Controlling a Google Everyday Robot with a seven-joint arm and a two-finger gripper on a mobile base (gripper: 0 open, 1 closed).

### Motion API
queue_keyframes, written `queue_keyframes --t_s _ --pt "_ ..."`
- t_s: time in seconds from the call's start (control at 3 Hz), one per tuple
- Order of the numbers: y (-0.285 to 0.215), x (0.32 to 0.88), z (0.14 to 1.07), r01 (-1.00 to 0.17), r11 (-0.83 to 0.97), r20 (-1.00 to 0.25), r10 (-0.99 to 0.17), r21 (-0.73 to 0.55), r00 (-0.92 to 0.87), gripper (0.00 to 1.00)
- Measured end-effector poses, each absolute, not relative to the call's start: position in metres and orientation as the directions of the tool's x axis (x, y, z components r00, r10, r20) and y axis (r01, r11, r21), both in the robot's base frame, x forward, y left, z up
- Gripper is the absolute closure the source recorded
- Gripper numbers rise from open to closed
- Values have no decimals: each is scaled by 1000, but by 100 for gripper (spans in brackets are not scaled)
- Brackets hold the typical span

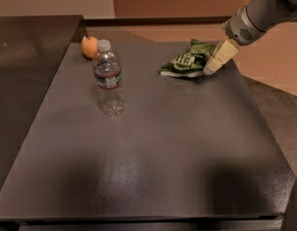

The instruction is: Move green jalapeno chip bag near water bottle

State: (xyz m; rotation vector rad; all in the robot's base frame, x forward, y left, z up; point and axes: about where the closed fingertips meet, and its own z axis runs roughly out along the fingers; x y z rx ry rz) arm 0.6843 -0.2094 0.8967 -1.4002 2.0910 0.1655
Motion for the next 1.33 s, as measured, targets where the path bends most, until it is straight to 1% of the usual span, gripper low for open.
queue_keyframes --t_s 0.67,1.0,1.33 --pt "-208 691 880 -890 422 -504 -814 -174 -288 0" --pt "-208 686 875 -900 411 -479 -825 -147 -299 18" --pt "-206 681 874 -906 402 -470 -830 -129 -301 41"
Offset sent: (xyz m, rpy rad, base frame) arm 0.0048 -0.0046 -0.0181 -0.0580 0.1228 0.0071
